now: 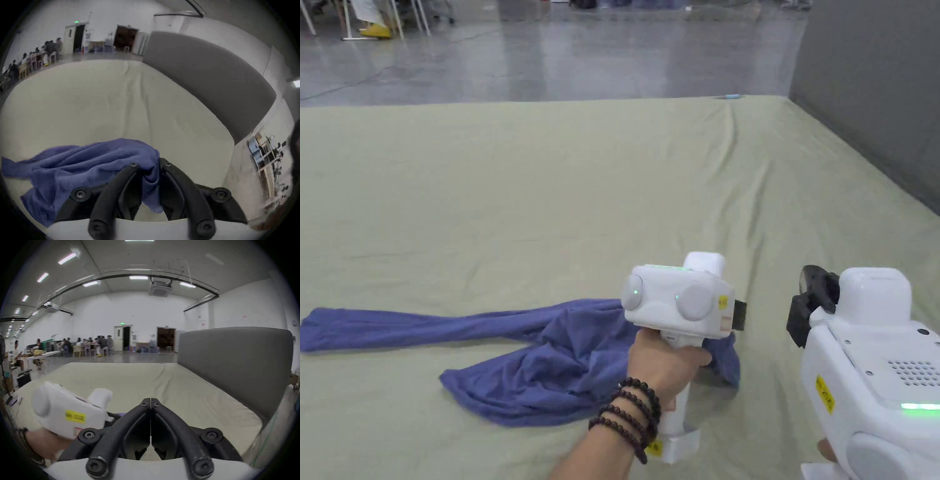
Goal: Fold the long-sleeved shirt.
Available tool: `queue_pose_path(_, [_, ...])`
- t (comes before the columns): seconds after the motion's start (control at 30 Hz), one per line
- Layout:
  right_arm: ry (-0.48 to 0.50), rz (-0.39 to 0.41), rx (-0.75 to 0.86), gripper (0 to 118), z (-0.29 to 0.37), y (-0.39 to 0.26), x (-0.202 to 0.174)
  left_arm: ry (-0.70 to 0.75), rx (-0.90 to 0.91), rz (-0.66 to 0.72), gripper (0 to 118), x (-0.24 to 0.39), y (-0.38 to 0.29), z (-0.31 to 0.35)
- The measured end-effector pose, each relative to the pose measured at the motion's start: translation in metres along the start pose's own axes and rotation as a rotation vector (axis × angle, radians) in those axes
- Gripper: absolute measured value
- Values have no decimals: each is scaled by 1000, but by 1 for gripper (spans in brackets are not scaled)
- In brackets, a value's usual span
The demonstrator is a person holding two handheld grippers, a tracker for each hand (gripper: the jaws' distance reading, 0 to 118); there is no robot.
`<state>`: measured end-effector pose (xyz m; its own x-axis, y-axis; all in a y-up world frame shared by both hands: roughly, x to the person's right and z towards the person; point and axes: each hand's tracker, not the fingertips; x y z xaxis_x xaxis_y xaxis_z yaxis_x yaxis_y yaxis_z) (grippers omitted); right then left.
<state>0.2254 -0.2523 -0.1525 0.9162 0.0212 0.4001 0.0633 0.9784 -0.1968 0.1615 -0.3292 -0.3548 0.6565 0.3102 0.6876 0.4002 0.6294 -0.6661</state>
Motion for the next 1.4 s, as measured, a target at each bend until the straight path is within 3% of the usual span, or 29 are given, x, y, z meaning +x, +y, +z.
queue_pose_path(0.13, [-35,0,-6,0,2,-3,18,66,-2,-14,12,-2,-7,-17])
queue_pose_path(0.17, [-35,-4,-10,0,1,-4,19,56,7,-11,23,-8,-5,-11])
queue_pose_path(0.23, [-16,-11,-12,0,-1,-5,15,11,48,11,98,-20,-2,9])
queue_pose_path(0.27, [-8,-13,-13,0,-2,-5,12,-12,89,22,118,-25,-2,22])
queue_pose_path(0.5, [89,-13,14,0,9,-2,-13,117,404,159,116,-58,-72,157])
queue_pose_path(0.57, [104,-5,20,0,14,-5,-18,202,510,200,114,-65,-108,195])
queue_pose_path(0.6, [105,-3,19,0,16,-7,-20,233,532,199,104,-69,-124,209])
queue_pose_path(0.63, [109,-2,15,0,18,-8,-21,273,551,184,86,-65,-136,227])
queue_pose_path(0.67, [112,0,14,0,20,-10,-22,334,568,168,60,-67,-151,238])
queue_pose_path(0.7, [112,2,14,0,20,-12,-24,391,580,154,17,-69,-162,245])
queue_pose_path(0.73, [109,6,14,0,21,-13,-26,476,589,147,0,-71,-175,251])
queue_pose_path(1.0, [117,6,9,0,22,-13,-33,491,490,197,0,-106,-183,263])
queue_pose_path(1.13, [118,3,2,0,21,-14,-33,474,358,300,1,-141,-155,246])
queue_pose_path(1.17, [118,4,-3,0,20,-15,-33,512,272,317,32,-155,-147,235])
queue_pose_path(1.2, [118,3,-8,0,18,-16,-33,518,224,331,97,-167,-140,226])
queue_pose_path(1.23, [122,-2,-16,0,17,-18,-32,493,132,352,118,-184,-135,210])
queue_pose_path(1.3, [121,-5,-26,0,13,-20,-32,443,197,424,116,-214,-128,191])
queue_pose_path(1.4, [112,3,-44,0,8,-24,-30,502,37,541,115,-248,-111,164])
